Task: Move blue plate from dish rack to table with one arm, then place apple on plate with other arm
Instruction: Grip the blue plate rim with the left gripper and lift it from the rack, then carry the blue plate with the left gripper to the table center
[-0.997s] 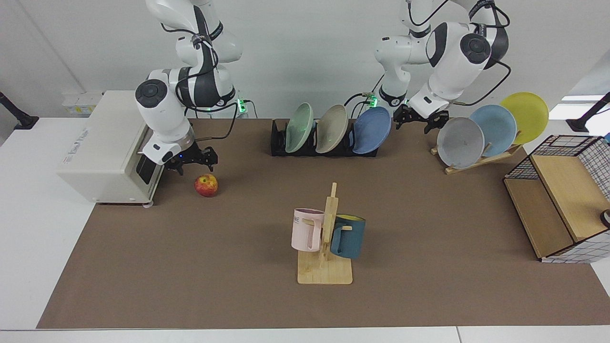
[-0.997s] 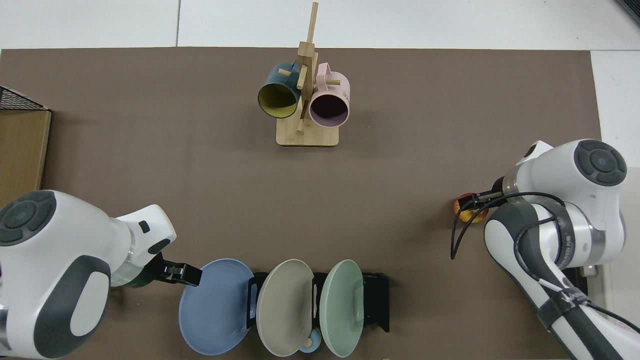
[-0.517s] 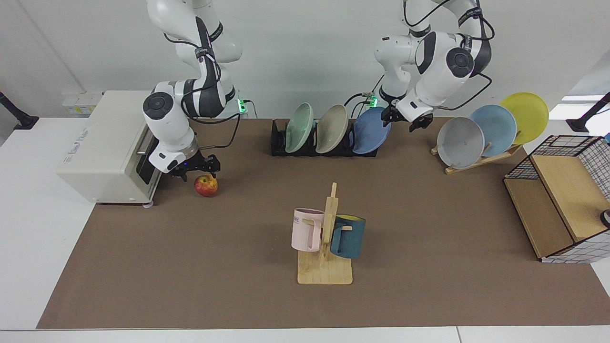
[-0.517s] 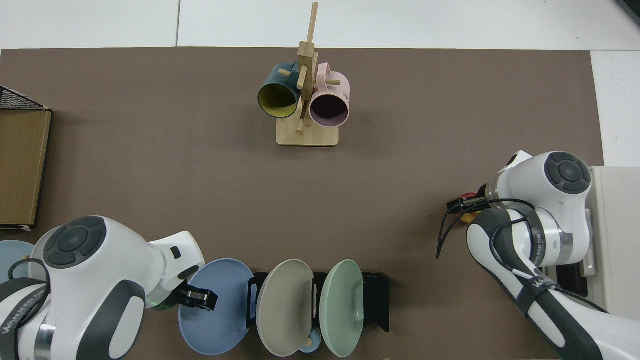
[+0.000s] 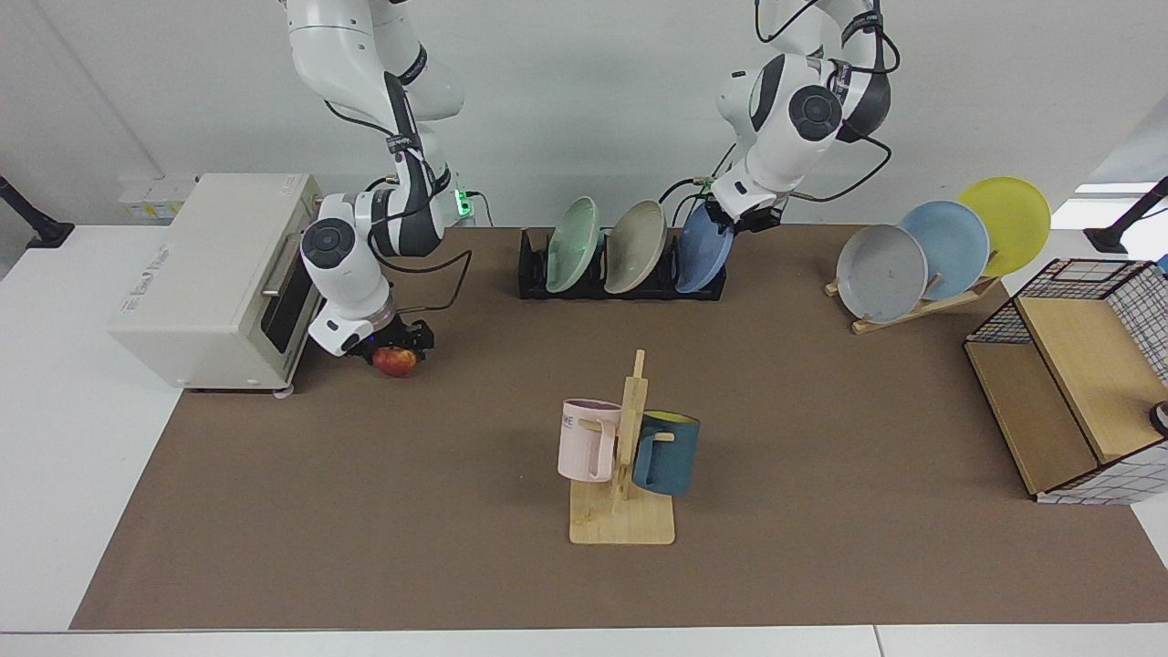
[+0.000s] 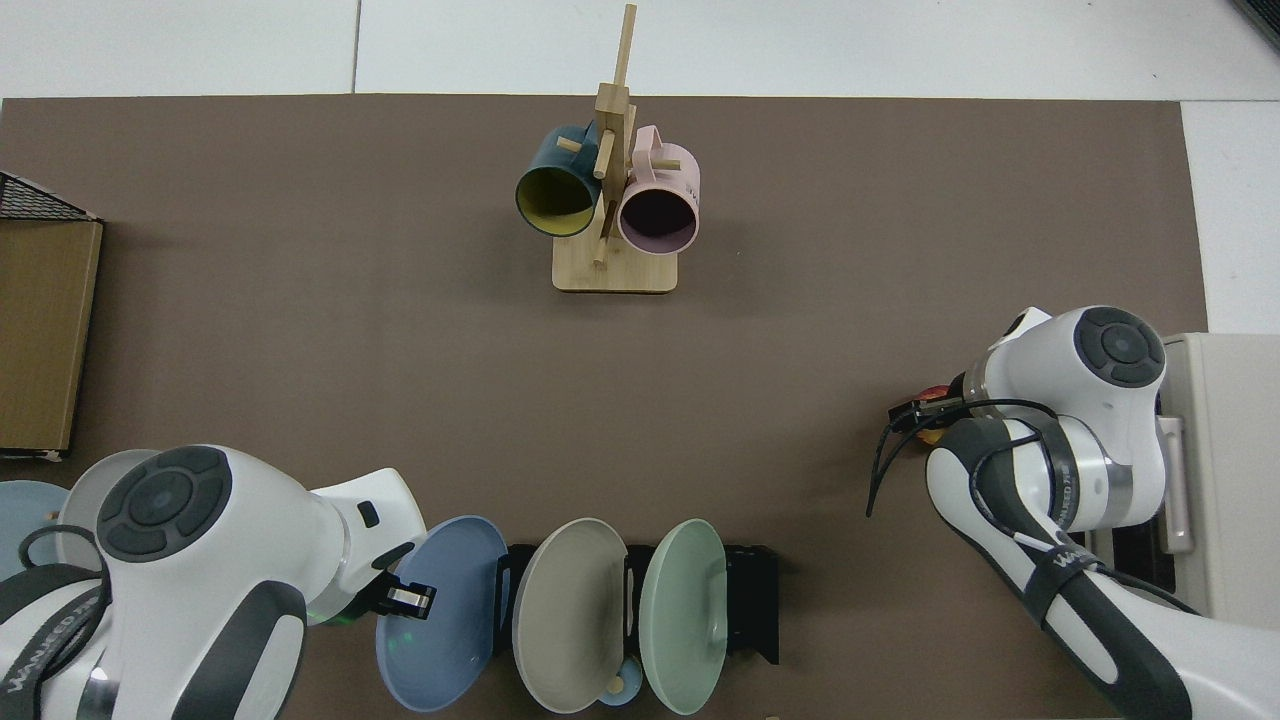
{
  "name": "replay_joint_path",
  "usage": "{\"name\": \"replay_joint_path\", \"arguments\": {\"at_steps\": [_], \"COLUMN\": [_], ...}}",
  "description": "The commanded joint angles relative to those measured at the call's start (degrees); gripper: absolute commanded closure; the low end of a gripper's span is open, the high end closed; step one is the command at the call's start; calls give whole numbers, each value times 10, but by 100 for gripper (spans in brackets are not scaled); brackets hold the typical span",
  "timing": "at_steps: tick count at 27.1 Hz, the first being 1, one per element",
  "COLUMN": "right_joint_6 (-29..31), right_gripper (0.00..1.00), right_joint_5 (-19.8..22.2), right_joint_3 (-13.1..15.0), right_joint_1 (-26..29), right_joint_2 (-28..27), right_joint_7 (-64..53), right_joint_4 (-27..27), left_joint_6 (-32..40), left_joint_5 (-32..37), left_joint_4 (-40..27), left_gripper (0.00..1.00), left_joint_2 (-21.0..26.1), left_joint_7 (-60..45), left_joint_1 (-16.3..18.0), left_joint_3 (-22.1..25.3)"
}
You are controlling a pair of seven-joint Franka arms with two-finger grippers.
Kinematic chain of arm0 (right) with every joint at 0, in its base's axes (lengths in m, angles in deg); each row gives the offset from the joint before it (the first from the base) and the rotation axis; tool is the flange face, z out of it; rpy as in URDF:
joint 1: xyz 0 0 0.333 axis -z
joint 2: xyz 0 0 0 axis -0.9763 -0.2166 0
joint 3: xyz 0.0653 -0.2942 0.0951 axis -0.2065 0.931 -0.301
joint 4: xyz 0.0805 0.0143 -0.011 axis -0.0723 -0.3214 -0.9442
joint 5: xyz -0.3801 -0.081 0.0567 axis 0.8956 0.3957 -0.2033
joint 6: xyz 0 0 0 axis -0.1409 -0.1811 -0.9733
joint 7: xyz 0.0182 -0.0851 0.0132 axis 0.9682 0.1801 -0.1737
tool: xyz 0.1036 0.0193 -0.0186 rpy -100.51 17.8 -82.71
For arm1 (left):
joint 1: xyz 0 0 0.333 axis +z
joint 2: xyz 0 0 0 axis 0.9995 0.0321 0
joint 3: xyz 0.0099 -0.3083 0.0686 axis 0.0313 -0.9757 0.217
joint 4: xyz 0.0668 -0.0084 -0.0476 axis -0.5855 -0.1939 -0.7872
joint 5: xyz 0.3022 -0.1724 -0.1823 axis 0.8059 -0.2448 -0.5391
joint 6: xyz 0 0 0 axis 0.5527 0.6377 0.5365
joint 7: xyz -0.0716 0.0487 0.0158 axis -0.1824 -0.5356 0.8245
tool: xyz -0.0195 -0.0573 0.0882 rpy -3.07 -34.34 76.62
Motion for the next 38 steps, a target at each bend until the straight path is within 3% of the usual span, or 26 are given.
{"name": "replay_joint_path", "arguments": {"at_steps": [1,2,5,9,16,22,25,29,38], "right_joint_6": [16,16,13,8,-21,-56,-104,-158,-192], "right_gripper": [17,40,68,84,86,98,100,100,100], "right_joint_5": [7,9,19,19,19,18,16,14,13], "right_joint_3": [-1,-1,-1,-1,-1,-2,-2,-2,2], "right_joint_1": [0,0,0,-1,0,0,-1,-8,-1], "right_joint_2": [0,0,0,1,21,59,69,70,97], "right_joint_7": [14,9,15,15,16,14,14,14,14], "right_joint_4": [-9,-10,-10,-8,-3,5,36,83,134], "left_joint_6": [23,31,48,55,30,-25,-40,-72,-131], "left_joint_5": [46,54,67,81,70,7,-61,-137,-300], "left_joint_4": [31,38,57,87,120,127,140,171,179], "left_gripper": [95,97,100,100,100,100,100,100,100], "left_joint_2": [-11,-11,-11,-9,10,42,83,150,276], "left_joint_7": [-20,-27,-32,-32,-17,33,61,81,135], "left_joint_1": [6,5,6,7,8,12,12,16,38], "left_joint_3": [1,1,3,11,58,103,132,138,125]}}
